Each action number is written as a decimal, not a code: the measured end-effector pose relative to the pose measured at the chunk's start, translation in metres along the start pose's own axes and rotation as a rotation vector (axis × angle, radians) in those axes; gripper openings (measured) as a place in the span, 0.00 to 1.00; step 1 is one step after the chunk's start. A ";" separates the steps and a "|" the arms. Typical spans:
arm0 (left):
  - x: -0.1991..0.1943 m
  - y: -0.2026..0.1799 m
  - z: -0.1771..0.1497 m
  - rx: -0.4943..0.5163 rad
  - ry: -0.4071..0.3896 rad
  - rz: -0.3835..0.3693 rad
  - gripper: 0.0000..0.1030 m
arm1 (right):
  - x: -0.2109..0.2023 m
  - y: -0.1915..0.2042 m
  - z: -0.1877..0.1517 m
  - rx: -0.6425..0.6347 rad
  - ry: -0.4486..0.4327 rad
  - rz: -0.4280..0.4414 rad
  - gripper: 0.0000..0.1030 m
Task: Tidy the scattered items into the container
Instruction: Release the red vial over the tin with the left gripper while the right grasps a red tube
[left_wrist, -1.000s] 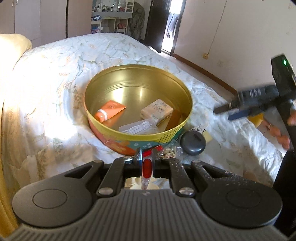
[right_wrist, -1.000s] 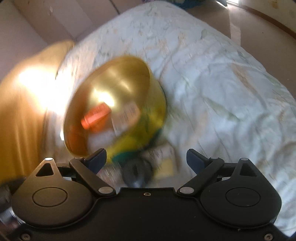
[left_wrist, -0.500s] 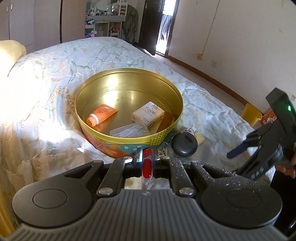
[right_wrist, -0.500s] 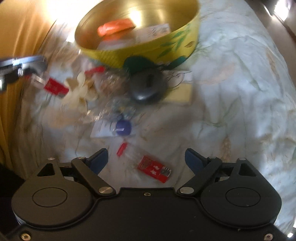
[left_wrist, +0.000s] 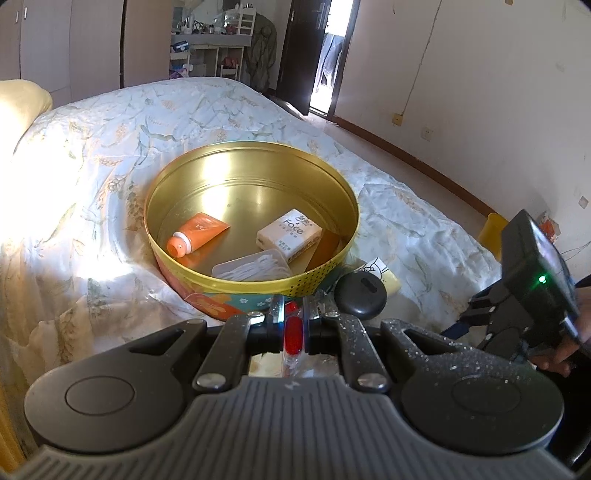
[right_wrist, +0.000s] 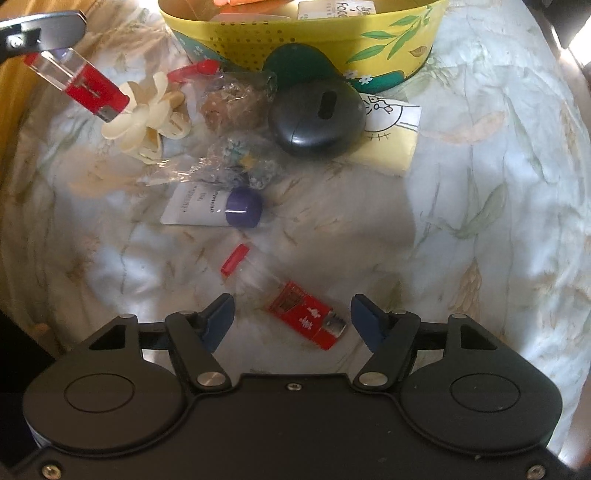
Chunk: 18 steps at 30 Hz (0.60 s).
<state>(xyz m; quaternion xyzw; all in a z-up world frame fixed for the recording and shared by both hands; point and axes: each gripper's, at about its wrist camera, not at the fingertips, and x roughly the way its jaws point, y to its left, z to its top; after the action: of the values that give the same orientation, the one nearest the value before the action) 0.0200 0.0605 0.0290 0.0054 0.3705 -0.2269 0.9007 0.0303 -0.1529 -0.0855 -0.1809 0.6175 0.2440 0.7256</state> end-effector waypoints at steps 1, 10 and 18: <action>0.001 -0.001 0.000 -0.001 0.002 0.004 0.11 | 0.001 0.001 0.001 -0.008 -0.002 -0.003 0.63; 0.004 -0.005 0.000 -0.011 0.006 0.016 0.11 | 0.006 0.003 0.000 -0.024 -0.003 0.041 0.33; -0.008 -0.006 -0.003 -0.032 -0.025 0.021 0.11 | -0.018 -0.012 -0.006 0.079 -0.051 0.201 0.09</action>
<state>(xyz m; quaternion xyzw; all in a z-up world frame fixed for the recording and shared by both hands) 0.0103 0.0586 0.0327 -0.0077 0.3628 -0.2116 0.9075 0.0302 -0.1686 -0.0697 -0.0828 0.6229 0.2955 0.7196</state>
